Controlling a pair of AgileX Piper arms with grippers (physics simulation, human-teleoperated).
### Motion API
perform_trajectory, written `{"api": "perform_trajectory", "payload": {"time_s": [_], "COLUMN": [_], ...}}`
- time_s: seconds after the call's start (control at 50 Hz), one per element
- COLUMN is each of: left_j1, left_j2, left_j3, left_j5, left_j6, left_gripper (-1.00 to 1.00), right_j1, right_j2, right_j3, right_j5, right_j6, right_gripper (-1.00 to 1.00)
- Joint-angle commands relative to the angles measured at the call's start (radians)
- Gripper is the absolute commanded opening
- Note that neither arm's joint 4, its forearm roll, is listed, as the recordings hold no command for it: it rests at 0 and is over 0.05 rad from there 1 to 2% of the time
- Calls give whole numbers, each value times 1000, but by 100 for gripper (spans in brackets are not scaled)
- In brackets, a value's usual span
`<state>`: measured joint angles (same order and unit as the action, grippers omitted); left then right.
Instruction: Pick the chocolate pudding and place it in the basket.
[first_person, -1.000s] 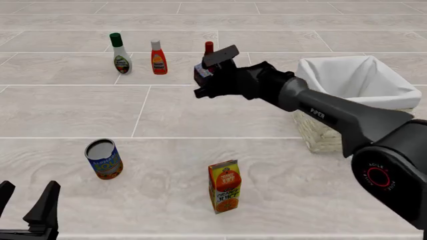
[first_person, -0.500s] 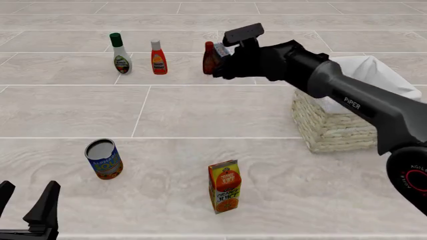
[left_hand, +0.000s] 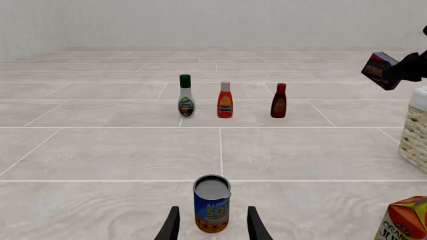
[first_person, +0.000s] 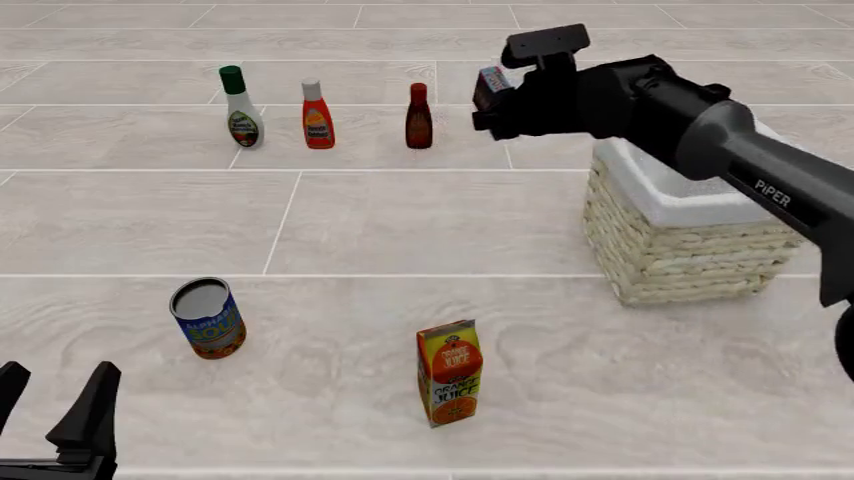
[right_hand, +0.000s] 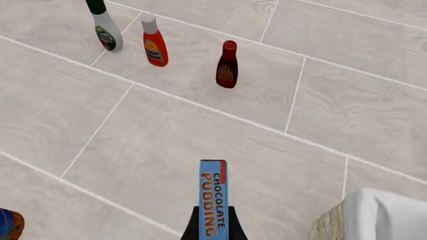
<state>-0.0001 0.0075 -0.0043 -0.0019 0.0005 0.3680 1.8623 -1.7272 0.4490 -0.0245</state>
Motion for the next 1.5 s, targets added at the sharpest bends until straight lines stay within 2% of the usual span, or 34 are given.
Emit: {"api": "perform_trajectory", "payload": {"time_s": [0.02, 0.56, 0.96, 1.24, 1.5], "left_j1": [0, 0, 0, 0, 0], "left_j2": [0, 0, 0, 0, 0], "left_j3": [0, 0, 0, 0, 0], "left_j5": [0, 0, 0, 0, 0], "left_j6": [0, 0, 0, 0, 0], "left_gripper": [100, 100, 100, 100, 100], "right_j1": [-56, -206, -313, -392, -479], "right_j2": [-43, -75, -77, -55, 3], "right_j3": [36, 20, 5, -49, -93], "right_j5": [0, 34, 29, 49, 56], "right_j6": [10, -16, -6, -5, 19], "right_gripper": [-100, -100, -100, -100, -100]}}
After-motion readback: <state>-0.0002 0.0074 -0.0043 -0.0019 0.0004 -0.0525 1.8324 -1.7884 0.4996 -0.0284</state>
